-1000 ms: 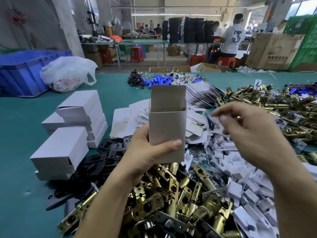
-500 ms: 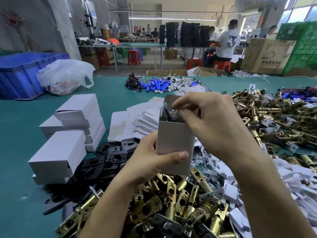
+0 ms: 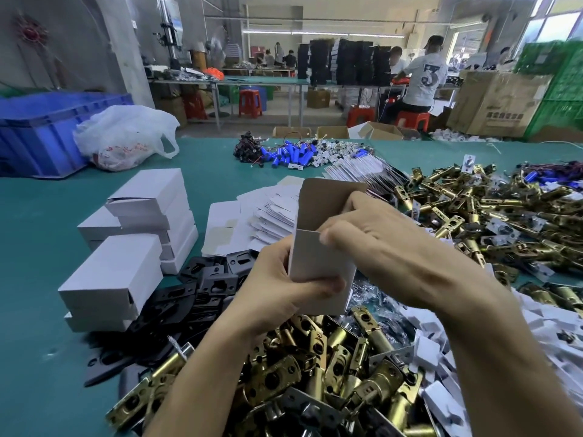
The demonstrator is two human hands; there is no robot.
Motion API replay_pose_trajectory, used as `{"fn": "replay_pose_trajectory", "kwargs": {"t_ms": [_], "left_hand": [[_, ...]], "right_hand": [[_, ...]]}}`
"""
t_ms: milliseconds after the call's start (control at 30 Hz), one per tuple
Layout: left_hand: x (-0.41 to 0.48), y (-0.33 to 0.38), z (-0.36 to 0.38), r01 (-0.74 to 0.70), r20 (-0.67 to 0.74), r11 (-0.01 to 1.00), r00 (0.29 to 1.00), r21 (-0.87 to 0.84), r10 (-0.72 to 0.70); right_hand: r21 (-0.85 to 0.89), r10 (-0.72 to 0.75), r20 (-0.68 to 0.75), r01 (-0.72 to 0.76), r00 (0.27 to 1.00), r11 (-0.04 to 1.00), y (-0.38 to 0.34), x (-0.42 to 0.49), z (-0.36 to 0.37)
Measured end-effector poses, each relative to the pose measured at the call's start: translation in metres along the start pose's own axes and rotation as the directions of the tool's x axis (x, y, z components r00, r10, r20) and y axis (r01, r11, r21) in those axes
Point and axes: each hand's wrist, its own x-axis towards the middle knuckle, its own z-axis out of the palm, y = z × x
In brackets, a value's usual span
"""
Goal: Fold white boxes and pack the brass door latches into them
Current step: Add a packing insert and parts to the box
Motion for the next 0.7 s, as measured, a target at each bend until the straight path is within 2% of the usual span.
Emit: {"fn": "replay_pose_trajectory", "kwargs": {"t_ms": [100, 200, 267, 333, 400, 467, 567, 700], "left_hand": [[0.000, 0.000, 0.000, -0.019, 0.016, 1.000, 1.000, -0.018, 0.019], [0.000, 0.002, 0.003, -0.044, 0.039, 0.991, 0.998, -0.129, 0.049], [-0.001, 0.004, 0.005, -0.077, 0.041, 0.986, 0.996, -0.147, 0.084], [-0.002, 0.005, 0.006, -0.104, 0.033, 0.985, 0.993, -0.136, 0.109], [-0.002, 0.006, 0.006, -0.131, 0.036, 0.985, 0.990, -0.116, 0.136], [-0.003, 0.007, 0.007, -0.174, 0.049, 0.980, 0.983, -0.096, 0.179], [-0.004, 0.007, 0.007, -0.228, 0.067, 0.971, 0.970, -0.076, 0.233], [-0.003, 0.004, 0.006, -0.226, 0.085, 0.973, 0.970, -0.035, 0.229]], "right_hand": [[-0.020, -0.036, -0.056, 0.035, 0.998, 0.999, 0.005, 0.000, 0.007], [0.090, -0.124, -0.327, 0.161, 0.937, 0.983, 0.014, -0.005, 0.015], [0.203, -0.092, -0.513, 0.225, 0.854, 0.953, 0.023, -0.010, 0.021], [0.361, 0.021, -0.579, 0.233, 0.815, 0.903, 0.030, -0.013, 0.025], [0.496, 0.121, -0.563, 0.217, 0.818, 0.841, 0.035, -0.012, 0.028], [0.586, 0.162, -0.522, 0.214, 0.837, 0.781, 0.038, -0.011, 0.030], [0.694, 0.152, -0.426, 0.214, 0.892, 0.687, 0.038, -0.011, 0.032], [0.701, 0.107, -0.378, 0.209, 0.920, 0.682, 0.045, -0.011, 0.032]]}}
